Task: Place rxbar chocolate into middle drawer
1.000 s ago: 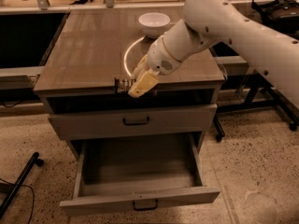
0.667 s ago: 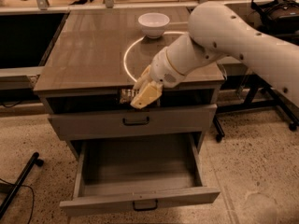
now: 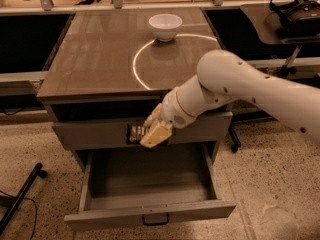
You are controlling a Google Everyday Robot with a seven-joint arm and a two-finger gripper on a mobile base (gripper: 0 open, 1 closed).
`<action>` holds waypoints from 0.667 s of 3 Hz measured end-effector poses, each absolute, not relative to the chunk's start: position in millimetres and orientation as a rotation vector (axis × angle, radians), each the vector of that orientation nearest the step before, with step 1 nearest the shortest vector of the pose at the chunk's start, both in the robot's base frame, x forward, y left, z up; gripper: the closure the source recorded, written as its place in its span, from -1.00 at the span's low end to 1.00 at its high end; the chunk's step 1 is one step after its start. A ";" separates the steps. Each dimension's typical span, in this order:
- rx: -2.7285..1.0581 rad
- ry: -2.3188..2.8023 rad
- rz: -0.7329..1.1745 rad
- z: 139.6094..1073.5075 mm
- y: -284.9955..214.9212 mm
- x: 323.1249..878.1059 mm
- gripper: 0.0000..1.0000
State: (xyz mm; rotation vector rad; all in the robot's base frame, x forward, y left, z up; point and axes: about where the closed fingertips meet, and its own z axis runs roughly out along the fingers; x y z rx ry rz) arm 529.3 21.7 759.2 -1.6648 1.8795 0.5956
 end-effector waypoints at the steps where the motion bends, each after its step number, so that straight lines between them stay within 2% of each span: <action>1: -1.658 1.924 0.682 711.7 25.3 527.2 1.00; 2: -1.658 1.924 0.682 711.7 25.3 527.2 1.00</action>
Offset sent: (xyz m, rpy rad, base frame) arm -0.0018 0.0030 -0.0393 0.0102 0.0638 0.0021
